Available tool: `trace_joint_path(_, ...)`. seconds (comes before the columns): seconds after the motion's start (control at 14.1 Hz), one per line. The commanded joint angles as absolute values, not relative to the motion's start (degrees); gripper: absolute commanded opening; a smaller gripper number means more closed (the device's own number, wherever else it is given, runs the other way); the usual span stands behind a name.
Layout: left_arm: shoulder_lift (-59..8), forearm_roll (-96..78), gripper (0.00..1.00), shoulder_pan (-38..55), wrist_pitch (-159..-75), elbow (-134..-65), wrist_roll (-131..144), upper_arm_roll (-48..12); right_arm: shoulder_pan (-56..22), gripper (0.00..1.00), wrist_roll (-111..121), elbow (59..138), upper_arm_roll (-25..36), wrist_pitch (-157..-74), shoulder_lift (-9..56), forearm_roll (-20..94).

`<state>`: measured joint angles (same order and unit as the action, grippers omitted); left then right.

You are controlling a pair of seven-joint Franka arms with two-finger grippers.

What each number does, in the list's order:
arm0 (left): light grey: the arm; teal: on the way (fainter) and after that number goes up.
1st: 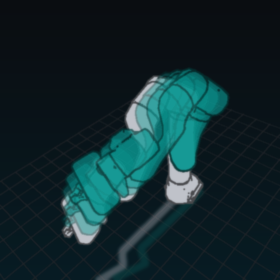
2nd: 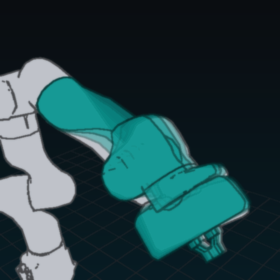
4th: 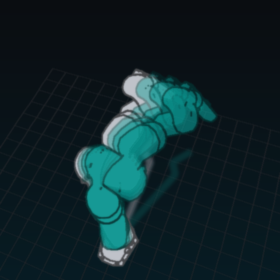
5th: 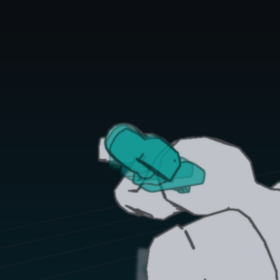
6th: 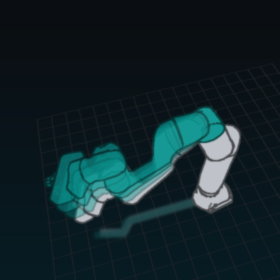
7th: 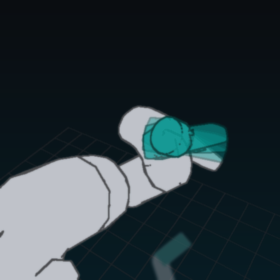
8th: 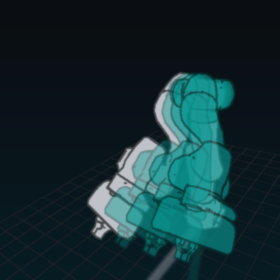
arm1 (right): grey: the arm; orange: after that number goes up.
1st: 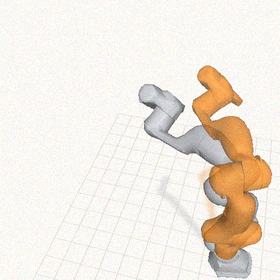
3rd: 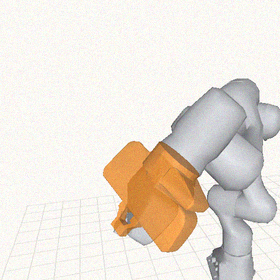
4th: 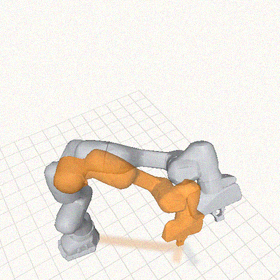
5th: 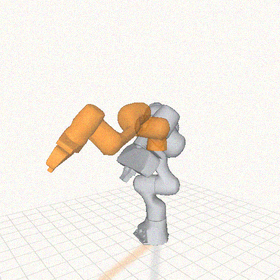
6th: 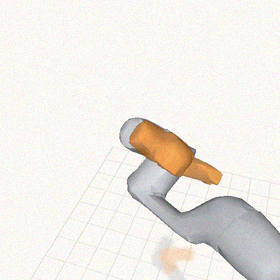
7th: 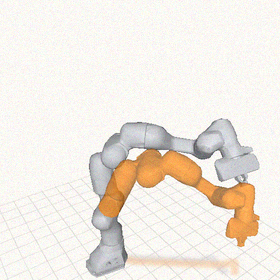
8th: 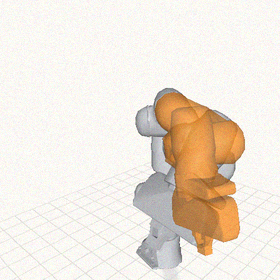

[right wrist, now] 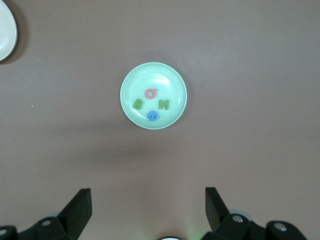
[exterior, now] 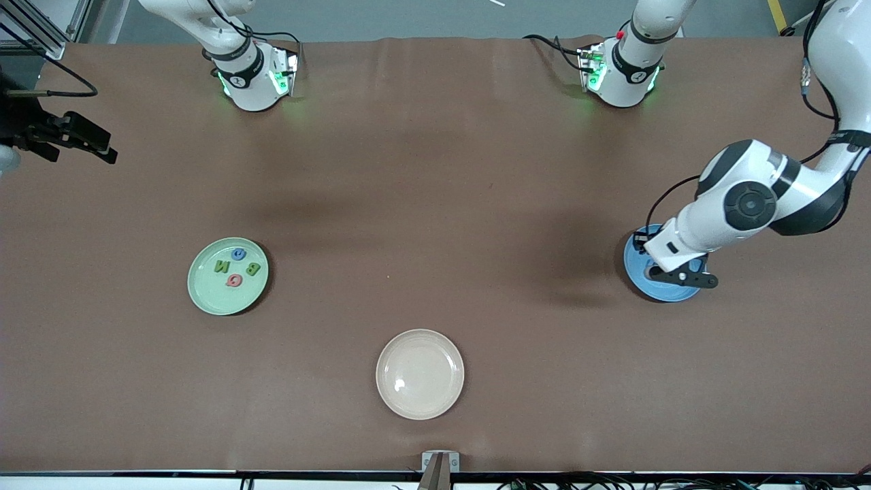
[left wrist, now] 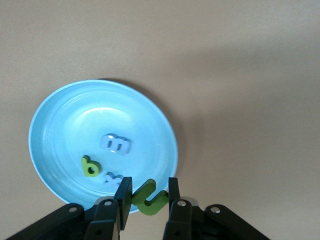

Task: Sort upper and lower case letters into plates
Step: 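Lower the green u into the blue plate and open the left gripper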

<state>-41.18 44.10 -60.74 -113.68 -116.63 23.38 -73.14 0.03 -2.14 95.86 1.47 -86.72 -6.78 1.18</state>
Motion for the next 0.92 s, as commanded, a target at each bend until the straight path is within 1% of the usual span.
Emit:
trace_joint_path(0.0,-39.9,49.7,0.18,-67.0,-123.0,-125.0,22.3,-73.7,-0.3,1.0,0.9,97.6,1.8,-87.5,-8.2,2.1)
trace_joint_path(0.07,-40.1,51.8,0.18,-68.3,-125.6,-126.6,22.4,-73.2,-0.2,1.0,2.3,97.6,1.8,-87.5,-8.1,2.1)
trace_joint_path(0.21,-40.5,52.6,0.18,-68.3,-126.1,-126.9,22.3,-71.0,-0.3,1.0,2.5,97.6,1.8,-87.2,-8.1,1.6)
trace_joint_path(0.5,-42.2,56.3,0.18,-68.0,-126.6,-127.4,22.3,-68.8,-0.4,1.0,1.8,97.6,1.8,-87.1,-8.3,1.2)
trace_joint_path(0.85,-42.2,56.3,0.18,-63.6,-129.7,-127.7,24.3,-64.8,-0.4,1.0,1.4,97.6,1.6,-86.9,-8.3,0.2)
